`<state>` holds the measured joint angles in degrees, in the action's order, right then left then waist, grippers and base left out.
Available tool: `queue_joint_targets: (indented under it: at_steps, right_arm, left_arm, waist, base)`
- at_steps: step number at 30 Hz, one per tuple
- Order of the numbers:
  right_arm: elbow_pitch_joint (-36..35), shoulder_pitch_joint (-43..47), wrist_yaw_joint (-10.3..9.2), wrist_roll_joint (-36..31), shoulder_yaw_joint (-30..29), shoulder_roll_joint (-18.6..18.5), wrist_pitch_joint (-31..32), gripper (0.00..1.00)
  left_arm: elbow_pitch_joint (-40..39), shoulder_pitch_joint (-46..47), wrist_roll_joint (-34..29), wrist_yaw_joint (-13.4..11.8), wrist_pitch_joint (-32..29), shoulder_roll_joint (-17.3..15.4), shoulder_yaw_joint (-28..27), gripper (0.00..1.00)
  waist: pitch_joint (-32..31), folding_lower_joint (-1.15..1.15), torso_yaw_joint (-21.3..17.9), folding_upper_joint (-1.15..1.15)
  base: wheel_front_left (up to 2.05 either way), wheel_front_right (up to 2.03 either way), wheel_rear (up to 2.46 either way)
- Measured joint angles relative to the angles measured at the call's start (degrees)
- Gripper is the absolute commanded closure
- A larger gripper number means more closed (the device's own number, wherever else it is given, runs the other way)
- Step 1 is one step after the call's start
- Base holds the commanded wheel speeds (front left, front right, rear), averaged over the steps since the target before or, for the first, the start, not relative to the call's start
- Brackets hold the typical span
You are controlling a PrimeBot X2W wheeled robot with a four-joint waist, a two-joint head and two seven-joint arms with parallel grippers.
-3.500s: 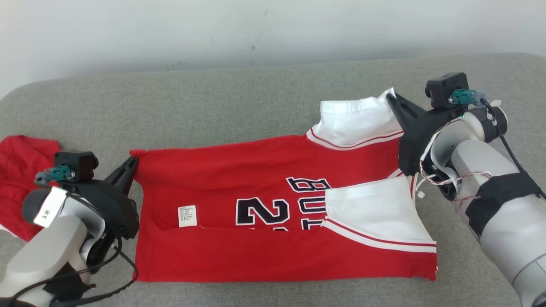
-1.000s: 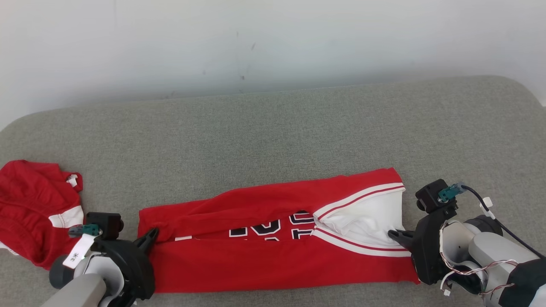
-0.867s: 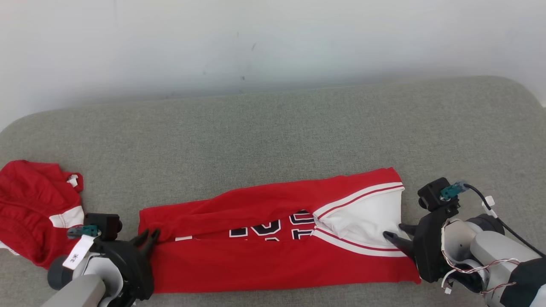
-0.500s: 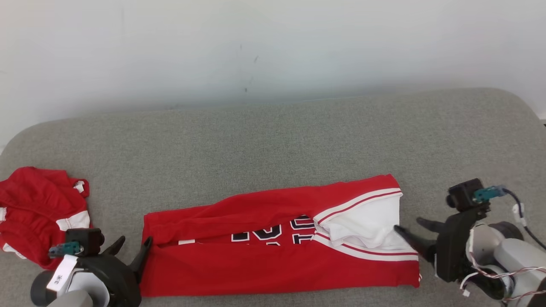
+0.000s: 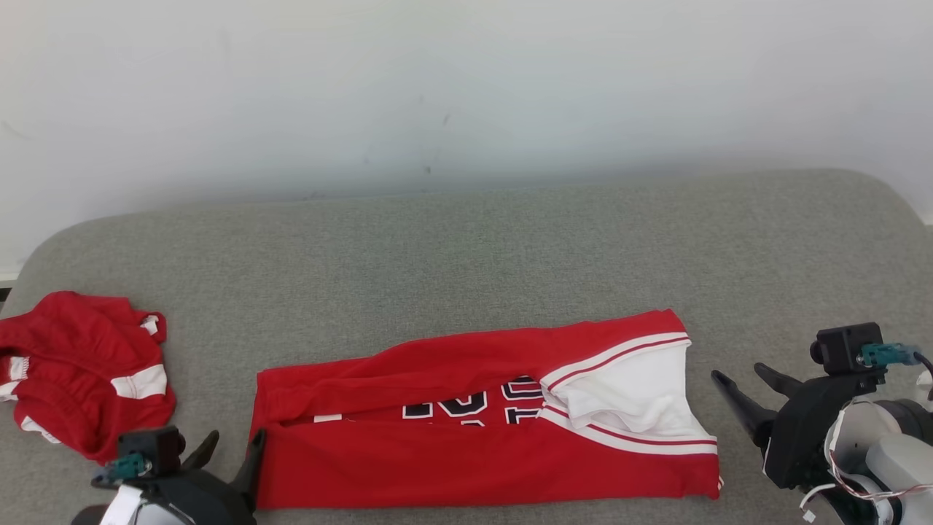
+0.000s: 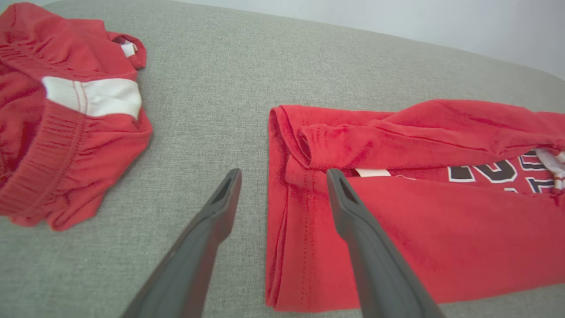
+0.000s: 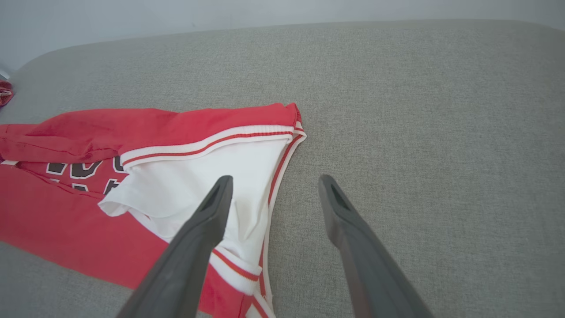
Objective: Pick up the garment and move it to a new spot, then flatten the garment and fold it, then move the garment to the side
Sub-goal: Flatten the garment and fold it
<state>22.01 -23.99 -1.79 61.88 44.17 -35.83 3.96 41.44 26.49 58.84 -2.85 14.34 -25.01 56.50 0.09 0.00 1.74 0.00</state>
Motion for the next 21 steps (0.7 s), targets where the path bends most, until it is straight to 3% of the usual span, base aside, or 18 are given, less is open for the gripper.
queue_joint_targets:
  at_steps: [4,12,21]
  right_arm:
    - [0.3,0.9,-1.83,-0.6,-0.3,0.2,-1.5,0.0]
    - [2.0,1.4,-2.82,-1.1,-0.4,0.4,-2.3,0.0]
    - [5.1,0.8,-3.39,-1.7,0.1,2.5,-1.7,0.0]
  left_arm:
    - [-4.9,-3.1,-1.1,-2.8,0.0,-0.7,-2.5,0.0]
    - [-13.1,-8.5,-4.4,-4.2,0.0,-2.5,-6.8,0.0]
    - [-22.7,-14.6,-8.5,-4.3,0.0,-3.9,-16.3,0.0]
  waist:
    - [-0.2,0.0,0.9,0.0]
    - [-0.6,0.0,2.8,0.0]
    - [-0.3,0.0,4.4,0.0]
  base:
    - [0.0,0.0,0.0]
    - [0.0,0.0,0.0]
    - [0.0,0.0,0.0]
